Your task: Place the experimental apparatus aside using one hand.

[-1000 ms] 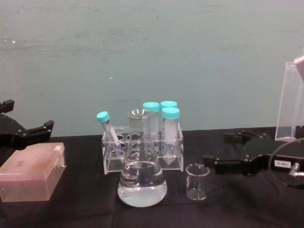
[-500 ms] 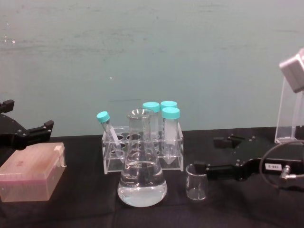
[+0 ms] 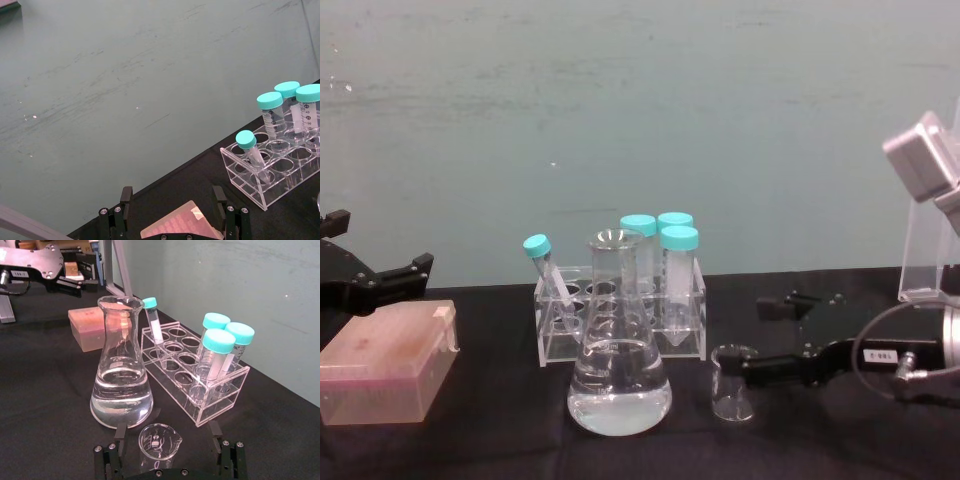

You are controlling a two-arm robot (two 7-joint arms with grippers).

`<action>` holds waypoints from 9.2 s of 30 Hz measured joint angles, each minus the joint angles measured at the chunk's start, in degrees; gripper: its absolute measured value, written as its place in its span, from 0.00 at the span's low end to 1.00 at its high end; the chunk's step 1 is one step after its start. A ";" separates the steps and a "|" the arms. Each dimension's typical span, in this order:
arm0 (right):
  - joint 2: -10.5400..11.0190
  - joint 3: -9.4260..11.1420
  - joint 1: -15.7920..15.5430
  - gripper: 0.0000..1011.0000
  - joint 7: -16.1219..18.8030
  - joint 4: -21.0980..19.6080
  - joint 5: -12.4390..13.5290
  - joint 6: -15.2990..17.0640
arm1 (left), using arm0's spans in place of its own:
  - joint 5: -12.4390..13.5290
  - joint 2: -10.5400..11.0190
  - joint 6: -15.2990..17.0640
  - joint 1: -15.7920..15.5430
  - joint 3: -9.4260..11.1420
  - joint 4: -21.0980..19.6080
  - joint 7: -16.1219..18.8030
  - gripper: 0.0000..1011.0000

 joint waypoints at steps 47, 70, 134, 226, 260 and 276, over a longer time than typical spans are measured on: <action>-3.14 -3.44 5.17 0.99 2.31 8.16 -2.40 0.25 | 0.00 0.00 0.00 0.00 0.00 0.00 0.00 0.99; -4.26 -3.36 6.24 0.99 2.51 10.54 -2.50 1.33 | 0.00 0.00 0.00 0.00 0.00 0.00 0.00 0.99; -4.12 -3.36 6.08 0.53 2.35 10.18 -2.46 1.21 | 0.00 0.00 0.00 0.00 0.00 0.00 0.00 0.99; -14.39 14.13 5.60 0.53 -32.27 14.40 -12.60 6.09 | 0.00 0.00 0.00 0.00 0.00 0.00 0.00 0.99; -16.88 19.96 9.09 0.53 -36.35 22.03 -16.37 3.78 | 0.00 0.00 0.00 0.00 0.00 0.00 0.00 0.99; -17.49 21.76 10.29 0.53 -35.77 24.54 -18.00 3.49 | 0.00 0.00 0.00 0.00 0.00 0.00 0.00 0.99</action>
